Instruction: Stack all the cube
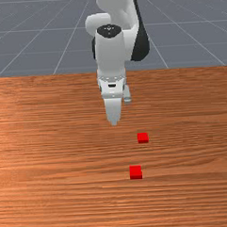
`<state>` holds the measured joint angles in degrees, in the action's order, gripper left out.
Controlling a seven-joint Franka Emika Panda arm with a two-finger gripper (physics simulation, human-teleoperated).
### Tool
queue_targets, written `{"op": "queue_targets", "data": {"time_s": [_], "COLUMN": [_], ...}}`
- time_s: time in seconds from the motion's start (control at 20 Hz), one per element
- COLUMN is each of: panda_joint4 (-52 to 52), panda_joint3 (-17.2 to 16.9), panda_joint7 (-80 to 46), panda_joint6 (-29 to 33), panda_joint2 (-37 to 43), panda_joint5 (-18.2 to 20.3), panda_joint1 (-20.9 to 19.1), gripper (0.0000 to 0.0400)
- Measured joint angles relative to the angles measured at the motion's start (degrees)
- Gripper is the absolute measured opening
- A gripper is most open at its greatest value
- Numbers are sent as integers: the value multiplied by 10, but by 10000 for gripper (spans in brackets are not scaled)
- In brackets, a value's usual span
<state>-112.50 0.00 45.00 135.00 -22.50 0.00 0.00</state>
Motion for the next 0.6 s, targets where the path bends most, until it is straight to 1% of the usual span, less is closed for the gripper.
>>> {"op": "queue_targets", "data": {"time_s": [0.05, 0.1, 0.15, 0.2, 0.25, 0.3, 0.35, 0.4, 0.45, 0.5, 0.6], "panda_joint4": [0, 0, 0, 0, 0, 2, 2, 4, 4, 6, 10], "panda_joint3": [0, 0, 0, 0, 0, 0, -1, 0, -1, -2, -2], "panda_joint7": [0, 0, 0, 0, 0, 0, -1, 0, -3, -3, -5], "panda_joint6": [0, 0, 0, 0, 0, -2, -1, -4, -2, -3, -4], "panda_joint2": [0, 0, 0, 0, 0, -1, -1, -2, -3, -4, -6], "panda_joint5": [0, 0, 0, 0, 0, 0, -1, 0, -3, -4, -6], "panda_joint1": [0, 0, 0, 0, 0, 0, 1, 0, 1, 2, 3], "gripper": [243, 148, 90, 54, 33, 177, 265, 318, 350, 370, 389]}}
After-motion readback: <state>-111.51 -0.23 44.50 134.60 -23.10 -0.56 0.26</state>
